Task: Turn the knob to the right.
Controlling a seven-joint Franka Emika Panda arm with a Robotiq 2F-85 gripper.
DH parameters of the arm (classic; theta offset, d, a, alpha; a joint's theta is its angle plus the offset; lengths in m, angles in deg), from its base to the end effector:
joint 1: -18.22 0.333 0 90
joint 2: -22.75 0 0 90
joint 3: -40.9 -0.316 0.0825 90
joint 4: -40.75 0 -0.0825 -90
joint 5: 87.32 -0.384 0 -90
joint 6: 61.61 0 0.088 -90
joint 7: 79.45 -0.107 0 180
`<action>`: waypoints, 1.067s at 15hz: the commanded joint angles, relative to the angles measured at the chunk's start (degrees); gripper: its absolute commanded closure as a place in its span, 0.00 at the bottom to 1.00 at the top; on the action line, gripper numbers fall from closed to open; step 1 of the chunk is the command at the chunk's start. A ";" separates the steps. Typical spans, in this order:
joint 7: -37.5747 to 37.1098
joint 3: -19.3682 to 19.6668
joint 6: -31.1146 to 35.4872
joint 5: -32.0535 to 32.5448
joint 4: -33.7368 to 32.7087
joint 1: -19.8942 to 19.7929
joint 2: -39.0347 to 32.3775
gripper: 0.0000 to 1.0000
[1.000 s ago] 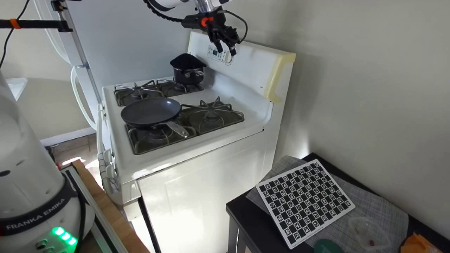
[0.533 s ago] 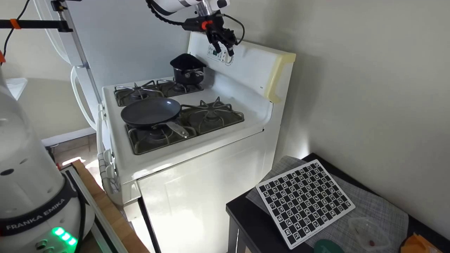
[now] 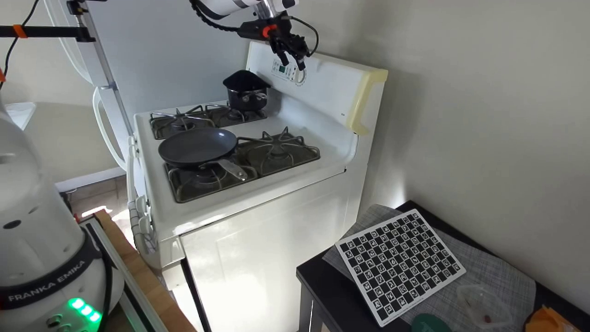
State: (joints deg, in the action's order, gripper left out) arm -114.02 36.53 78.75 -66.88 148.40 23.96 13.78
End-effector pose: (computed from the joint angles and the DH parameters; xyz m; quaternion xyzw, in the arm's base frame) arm 0.6252 0.1090 0.4717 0.9651 -0.0979 0.2386 0.0460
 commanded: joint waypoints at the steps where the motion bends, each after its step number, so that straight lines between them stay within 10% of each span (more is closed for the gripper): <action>1: -3.14 1.43 1.26 1.23 -0.94 2.08 -1.08 0.00; 4: -4.86 1.78 1.52 1.46 -1.37 2.70 -1.69 0.05; 6: -5.95 2.07 2.17 2.11 -1.60 3.03 -2.23 0.29; 10: -7.66 3.26 5.12 4.11 -1.83 3.79 -3.84 0.30; 16: -7.98 5.17 9.63 4.76 -1.92 4.77 -5.90 0.83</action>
State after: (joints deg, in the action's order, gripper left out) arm -120.03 39.99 86.39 -63.73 147.23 27.25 9.34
